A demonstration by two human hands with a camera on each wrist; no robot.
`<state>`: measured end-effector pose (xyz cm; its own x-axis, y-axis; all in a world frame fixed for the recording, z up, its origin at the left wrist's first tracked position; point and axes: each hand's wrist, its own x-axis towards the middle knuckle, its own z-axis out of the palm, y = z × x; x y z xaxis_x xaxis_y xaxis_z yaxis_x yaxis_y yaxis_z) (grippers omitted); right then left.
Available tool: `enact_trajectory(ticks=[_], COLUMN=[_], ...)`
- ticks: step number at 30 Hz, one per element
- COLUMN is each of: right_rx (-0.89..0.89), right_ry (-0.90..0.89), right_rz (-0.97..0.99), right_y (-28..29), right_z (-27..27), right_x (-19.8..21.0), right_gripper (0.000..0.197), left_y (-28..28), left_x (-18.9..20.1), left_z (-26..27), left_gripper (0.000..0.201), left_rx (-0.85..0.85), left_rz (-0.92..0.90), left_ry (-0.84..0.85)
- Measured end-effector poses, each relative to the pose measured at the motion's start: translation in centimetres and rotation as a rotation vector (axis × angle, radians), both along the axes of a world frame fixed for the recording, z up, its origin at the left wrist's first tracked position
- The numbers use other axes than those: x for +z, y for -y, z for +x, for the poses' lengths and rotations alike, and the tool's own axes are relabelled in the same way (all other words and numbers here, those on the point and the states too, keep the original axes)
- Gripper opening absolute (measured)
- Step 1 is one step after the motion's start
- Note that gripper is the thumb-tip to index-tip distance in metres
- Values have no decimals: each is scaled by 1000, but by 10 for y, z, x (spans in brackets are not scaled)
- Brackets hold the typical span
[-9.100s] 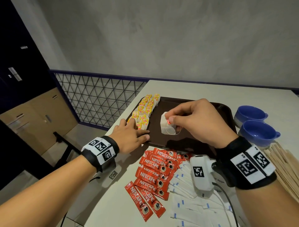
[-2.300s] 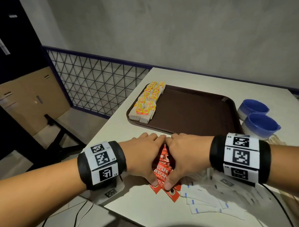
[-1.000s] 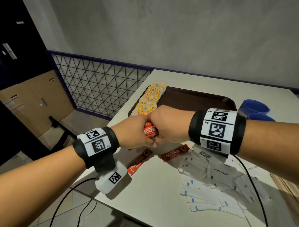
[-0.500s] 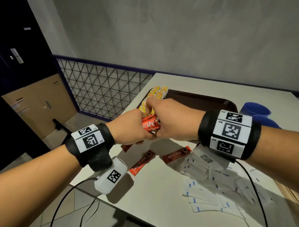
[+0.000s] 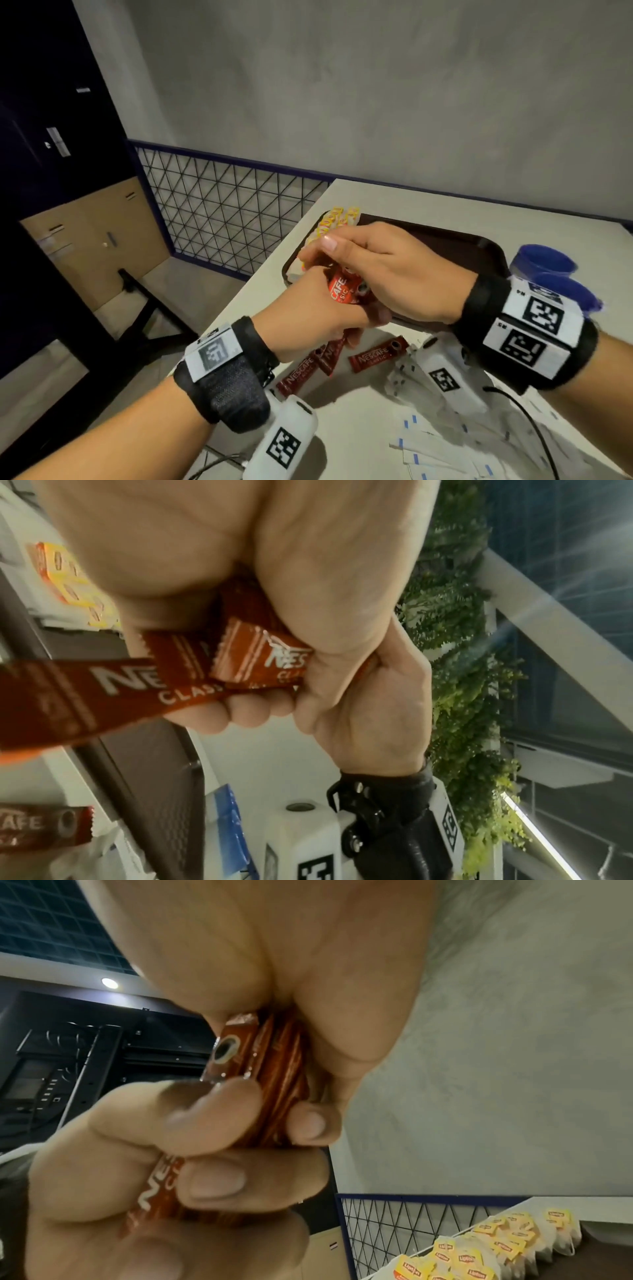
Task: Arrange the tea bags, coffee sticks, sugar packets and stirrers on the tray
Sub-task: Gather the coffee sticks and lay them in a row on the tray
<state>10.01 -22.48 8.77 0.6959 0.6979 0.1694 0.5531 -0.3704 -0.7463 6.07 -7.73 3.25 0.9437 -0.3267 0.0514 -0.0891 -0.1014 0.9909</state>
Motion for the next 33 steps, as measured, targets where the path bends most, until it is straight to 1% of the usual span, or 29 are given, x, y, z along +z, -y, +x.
enact_trajectory(ticks=[2,3,4,5,6,7,8,9,10,11,13,14,15,17,18,20,21,23,24,25,26,27,28,30,31,32,33], right_rx=[11,6,-14,-46,-87,-127,-160,-185,-193,-181,-130,-116,-114,-129,-142,-166,-178,-208,-215,-210,-194,-177,-161,-152,-150,-144,-133], right_ry=[-3,-41,-91,-119,-126,-131,-154,-198,-246,-281,-317,-334,-357,-399,-384,-299,-246,-173,-157,-143,-124,-105,-90,-77,-77,-81,-83], right_rz=[36,101,196,297,388,450,481,479,433,356,192,153,154,209,210,124,57,-69,-124,-189,-265,-352,-434,-570,-617,-666,-712], right_y=[1,2,3,6,10,13,17,19,20,21,18,15,11,9,10,19,25,37,43,47,50,52,52,49,45,40,35], right_z=[-1,-2,-2,-2,-2,0,1,1,0,-3,-13,-19,-24,-28,-27,-22,-18,-10,-7,-5,-2,1,3,7,9,11,14], right_x=[-3,-3,-3,-3,-4,-5,-8,-12,-17,-23,-35,-39,-42,-45,-44,-42,-42,-44,-45,-47,-49,-51,-51,-49,-46,-44,-42], right_gripper=[39,41,43,45,45,44,41,36,31,31,41,43,42,33,25,10,9,13,16,23,31,31,27,11,17,28,36], left_y=[2,3,3,2,1,-2,-5,-7,-10,-12,-13,-12,-12,-12,-14,-23,-28,-43,-51,-57,-64,-68,-71,-72,-70,-67,-63], left_x=[-2,-2,-2,-1,1,4,7,11,14,15,15,14,12,10,8,7,7,2,-2,-5,-11,-17,-22,-32,-34,-38,-41], left_z=[-2,-2,-2,-2,-1,-1,1,1,1,1,0,0,-1,-2,-3,-4,-5,-7,-8,-10,-11,-12,-13,-14,-15,-16,-16], left_gripper=[23,23,18,10,8,12,11,11,15,17,16,16,14,14,14,13,15,13,10,8,6,6,11,22,26,31,34], left_rx=[-4,10,26,51,84,122,152,171,185,193,205,208,209,237,270,351,387,412,384,325,256,196,156,113,91,67,49], left_rz=[-44,-64,-104,-173,-257,-345,-427,-495,-547,-590,-647,-658,-658,-621,-592,-552,-527,-415,-306,-149,59,283,494,837,968,1073,1148], left_ry=[-14,-18,-20,-16,2,18,38,59,81,95,96,87,73,79,97,142,162,155,117,68,32,16,26,63,63,57,52])
